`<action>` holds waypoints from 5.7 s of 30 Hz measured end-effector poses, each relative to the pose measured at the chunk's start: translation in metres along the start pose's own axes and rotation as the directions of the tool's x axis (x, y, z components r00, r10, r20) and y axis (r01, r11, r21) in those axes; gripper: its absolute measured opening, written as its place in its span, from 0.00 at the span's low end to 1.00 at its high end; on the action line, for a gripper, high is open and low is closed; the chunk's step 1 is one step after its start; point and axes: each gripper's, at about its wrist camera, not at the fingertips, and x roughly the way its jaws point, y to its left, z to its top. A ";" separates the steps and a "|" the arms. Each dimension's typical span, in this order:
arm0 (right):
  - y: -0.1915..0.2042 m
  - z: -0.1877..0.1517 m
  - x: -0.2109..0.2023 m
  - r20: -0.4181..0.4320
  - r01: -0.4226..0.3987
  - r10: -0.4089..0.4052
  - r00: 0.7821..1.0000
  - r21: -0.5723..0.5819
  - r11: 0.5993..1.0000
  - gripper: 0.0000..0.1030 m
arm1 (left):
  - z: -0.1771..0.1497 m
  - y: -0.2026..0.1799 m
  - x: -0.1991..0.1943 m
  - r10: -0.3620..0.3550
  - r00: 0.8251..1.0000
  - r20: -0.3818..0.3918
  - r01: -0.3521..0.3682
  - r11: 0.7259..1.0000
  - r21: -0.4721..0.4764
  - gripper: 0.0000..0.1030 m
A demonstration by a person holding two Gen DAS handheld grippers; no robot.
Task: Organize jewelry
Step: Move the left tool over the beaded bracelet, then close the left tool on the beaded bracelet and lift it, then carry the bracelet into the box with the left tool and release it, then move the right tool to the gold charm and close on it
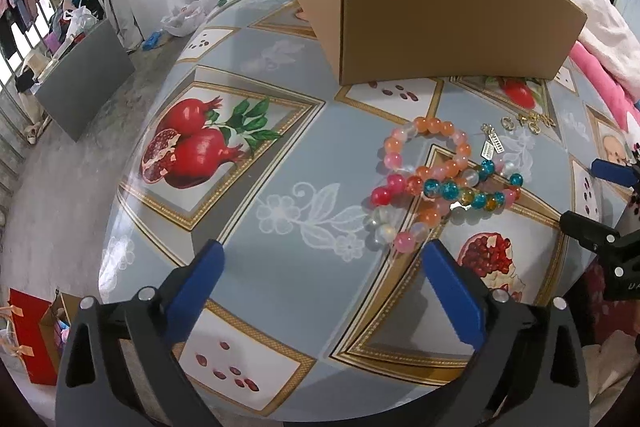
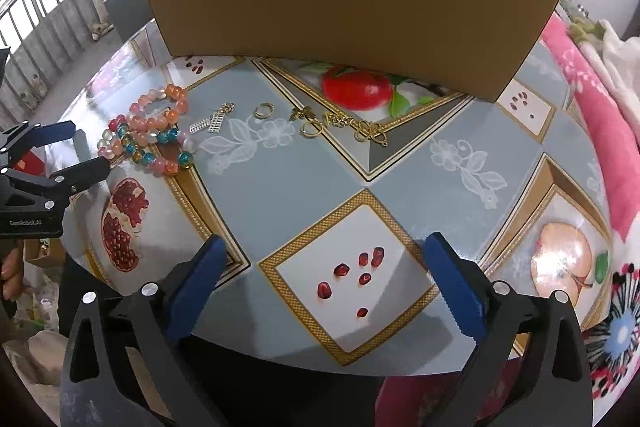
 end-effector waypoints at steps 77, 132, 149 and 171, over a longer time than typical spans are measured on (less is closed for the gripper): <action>0.054 0.045 -0.067 0.321 -0.296 0.380 0.868 -0.281 0.913 0.07 | 0.020 -0.026 -0.095 -0.185 0.921 0.342 0.111 0.968 0.226 0.09; -0.079 0.121 -0.089 0.455 -0.454 0.437 0.776 -0.078 0.887 0.44 | 0.094 -0.006 -0.110 -0.177 0.877 0.447 0.094 0.975 0.202 0.51; -0.023 0.049 0.007 0.172 -0.551 0.528 0.832 0.141 0.823 0.25 | 0.021 -0.085 -0.013 -0.309 0.937 0.164 0.255 0.924 0.287 0.33; -0.034 0.041 0.016 0.144 -0.518 0.500 0.854 0.141 0.844 0.26 | 0.033 -0.080 -0.001 -0.336 0.933 0.131 0.280 0.904 0.324 0.27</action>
